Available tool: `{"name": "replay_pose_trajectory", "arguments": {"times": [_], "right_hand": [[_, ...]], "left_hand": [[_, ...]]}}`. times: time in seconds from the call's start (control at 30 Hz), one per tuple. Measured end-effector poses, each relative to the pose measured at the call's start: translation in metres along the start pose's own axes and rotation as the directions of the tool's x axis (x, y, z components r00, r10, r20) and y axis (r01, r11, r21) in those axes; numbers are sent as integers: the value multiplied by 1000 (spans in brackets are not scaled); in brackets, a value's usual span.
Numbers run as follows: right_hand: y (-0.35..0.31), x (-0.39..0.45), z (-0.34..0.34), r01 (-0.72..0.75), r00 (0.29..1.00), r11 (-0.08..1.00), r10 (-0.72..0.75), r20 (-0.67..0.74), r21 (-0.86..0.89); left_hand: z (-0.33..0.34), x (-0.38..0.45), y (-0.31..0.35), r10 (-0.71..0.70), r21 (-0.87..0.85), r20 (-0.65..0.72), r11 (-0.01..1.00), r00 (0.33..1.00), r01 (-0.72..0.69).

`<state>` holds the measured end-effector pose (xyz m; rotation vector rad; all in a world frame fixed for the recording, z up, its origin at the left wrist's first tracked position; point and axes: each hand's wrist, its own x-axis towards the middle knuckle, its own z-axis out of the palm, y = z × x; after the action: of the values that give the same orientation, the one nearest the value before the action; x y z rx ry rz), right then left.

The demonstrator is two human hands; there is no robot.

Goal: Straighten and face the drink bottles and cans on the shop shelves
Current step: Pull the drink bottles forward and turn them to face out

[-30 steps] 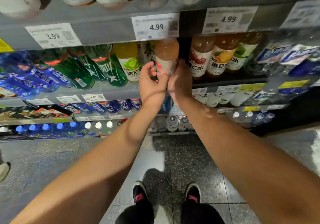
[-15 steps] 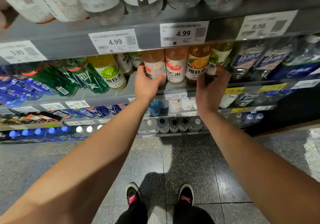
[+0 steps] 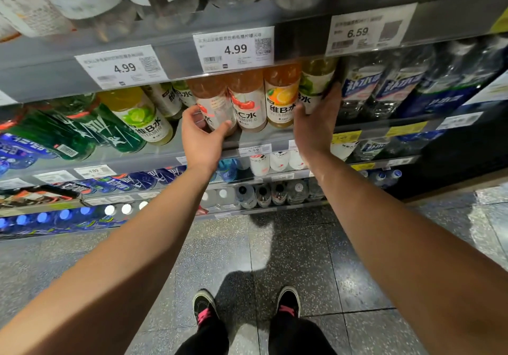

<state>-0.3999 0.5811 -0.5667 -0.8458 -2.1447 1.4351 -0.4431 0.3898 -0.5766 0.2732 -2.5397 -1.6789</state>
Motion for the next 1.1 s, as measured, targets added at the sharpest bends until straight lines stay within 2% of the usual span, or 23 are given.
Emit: {"name": "replay_pose_trajectory", "arguments": {"times": [0.07,0.17,0.47,0.53,0.63,0.7,0.9,1.03,1.1], "right_hand": [[-1,3,1,1,1000,997,-3,-17,-78],[-8,6,4,-6,999,995,0,-51,-103],[-17,1,4,-6,994,987,23,-104,160],[-16,3,2,-4,994,992,18,-107,129],[-13,5,3,24,992,999,-29,-123,-44],[-13,5,6,13,990,996,-25,-138,-85],[-13,8,12,-66,984,984,91,-151,164],[-6,11,4,42,985,999,-41,-170,5],[-1,8,0,76,980,997,-78,-184,-17]], "left_hand": [[-2,1,0,-1,11,9,1000,1000,1],[-6,4,4,4,16,9,1000,1000,-5],[-13,12,6,-16,11,5,1000,1000,16],[-14,14,6,-17,8,12,1000,1000,17],[-14,17,7,-15,-4,25,1000,1000,15],[-15,18,6,-18,-11,23,1000,1000,18],[-18,23,7,-34,-37,38,999,999,36],[-18,24,9,-47,-67,52,997,998,50],[-19,24,9,-53,-77,55,995,997,57]]}}
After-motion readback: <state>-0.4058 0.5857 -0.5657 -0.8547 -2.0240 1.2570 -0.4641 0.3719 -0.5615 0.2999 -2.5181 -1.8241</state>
